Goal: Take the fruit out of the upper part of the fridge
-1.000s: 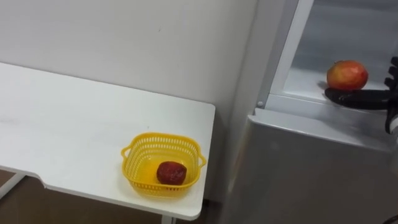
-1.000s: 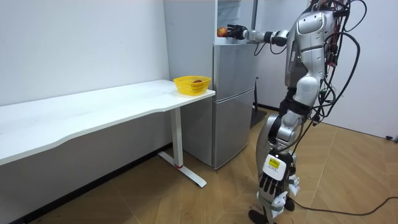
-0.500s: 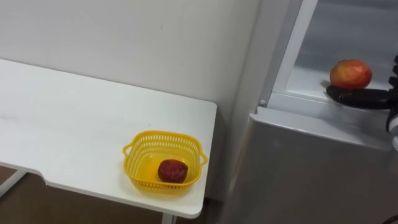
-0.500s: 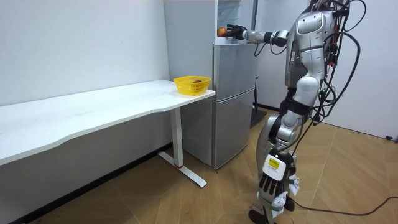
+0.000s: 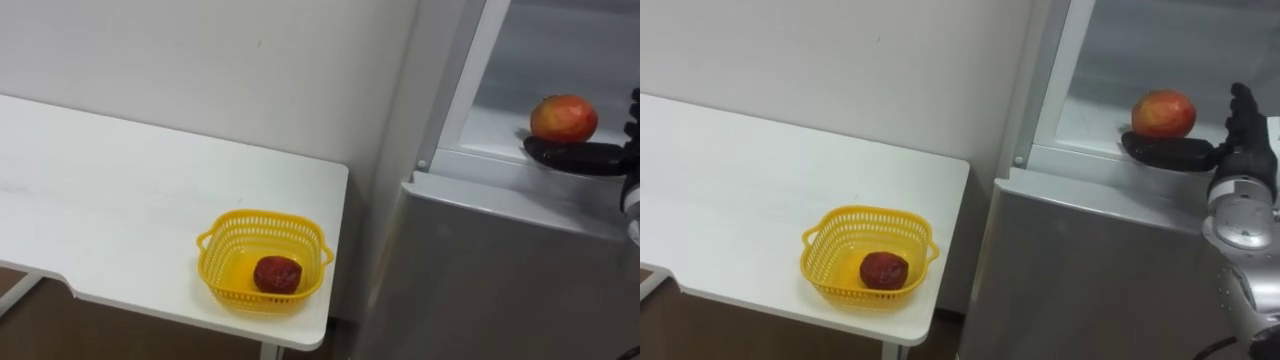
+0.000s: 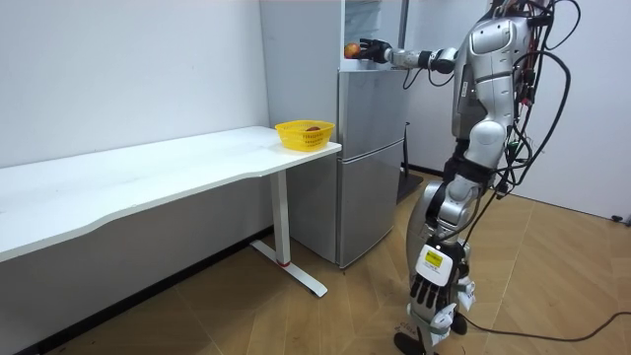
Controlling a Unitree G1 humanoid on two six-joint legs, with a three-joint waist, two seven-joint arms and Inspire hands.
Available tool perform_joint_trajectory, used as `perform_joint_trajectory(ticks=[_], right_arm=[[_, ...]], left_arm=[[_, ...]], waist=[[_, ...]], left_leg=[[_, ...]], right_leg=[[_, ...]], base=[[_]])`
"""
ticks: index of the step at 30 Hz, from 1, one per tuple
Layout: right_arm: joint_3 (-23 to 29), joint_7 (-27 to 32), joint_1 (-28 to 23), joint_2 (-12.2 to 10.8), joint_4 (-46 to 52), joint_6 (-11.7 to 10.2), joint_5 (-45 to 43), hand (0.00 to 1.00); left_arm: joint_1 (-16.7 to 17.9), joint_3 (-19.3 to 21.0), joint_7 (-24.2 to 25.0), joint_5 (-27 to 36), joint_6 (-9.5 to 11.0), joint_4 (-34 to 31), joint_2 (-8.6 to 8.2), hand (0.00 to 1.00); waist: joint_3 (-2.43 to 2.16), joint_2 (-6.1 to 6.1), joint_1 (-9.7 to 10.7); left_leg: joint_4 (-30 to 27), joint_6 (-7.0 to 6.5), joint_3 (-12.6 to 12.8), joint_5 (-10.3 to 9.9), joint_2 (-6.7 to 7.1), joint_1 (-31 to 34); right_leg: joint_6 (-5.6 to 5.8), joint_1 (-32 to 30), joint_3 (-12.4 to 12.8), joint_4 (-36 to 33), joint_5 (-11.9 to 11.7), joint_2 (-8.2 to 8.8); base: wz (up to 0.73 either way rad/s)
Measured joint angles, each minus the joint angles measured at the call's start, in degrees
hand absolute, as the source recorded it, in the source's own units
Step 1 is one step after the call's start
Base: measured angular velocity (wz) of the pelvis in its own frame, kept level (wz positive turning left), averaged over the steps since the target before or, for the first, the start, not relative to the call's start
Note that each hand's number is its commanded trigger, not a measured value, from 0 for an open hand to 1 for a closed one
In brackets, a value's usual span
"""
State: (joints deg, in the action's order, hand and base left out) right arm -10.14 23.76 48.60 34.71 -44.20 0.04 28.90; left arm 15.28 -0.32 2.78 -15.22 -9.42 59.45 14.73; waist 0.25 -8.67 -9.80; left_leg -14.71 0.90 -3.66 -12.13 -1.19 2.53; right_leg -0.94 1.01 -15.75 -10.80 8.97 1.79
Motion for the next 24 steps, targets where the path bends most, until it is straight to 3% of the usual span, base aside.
perform_joint_trajectory(ticks=[19,24], right_arm=[[-0.07,-1.35,0.00,0.16,-0.11,0.00,0.39,0.00],[-2.37,-3.41,0.00,1.53,-0.11,-0.34,0.34,0.00]], left_arm=[[0.13,-0.03,0.30,-0.04,0.08,0.01,0.06,0.00],[0.35,-0.03,0.18,-0.05,0.16,-0.55,0.05,0.00]], waist=[[0.15,0.21,-0.01],[0.14,0.20,-0.08]], left_leg=[[0.08,0.05,0.08,0.04,-0.06,-0.02],[0.45,0.25,0.25,0.30,-0.20,0.02]], right_leg=[[-0.01,-0.02,0.13,0.04,0.00,-0.08],[-0.16,-0.28,0.23,0.03,-0.10,-0.18]], base=[[0.00],[0.00]])
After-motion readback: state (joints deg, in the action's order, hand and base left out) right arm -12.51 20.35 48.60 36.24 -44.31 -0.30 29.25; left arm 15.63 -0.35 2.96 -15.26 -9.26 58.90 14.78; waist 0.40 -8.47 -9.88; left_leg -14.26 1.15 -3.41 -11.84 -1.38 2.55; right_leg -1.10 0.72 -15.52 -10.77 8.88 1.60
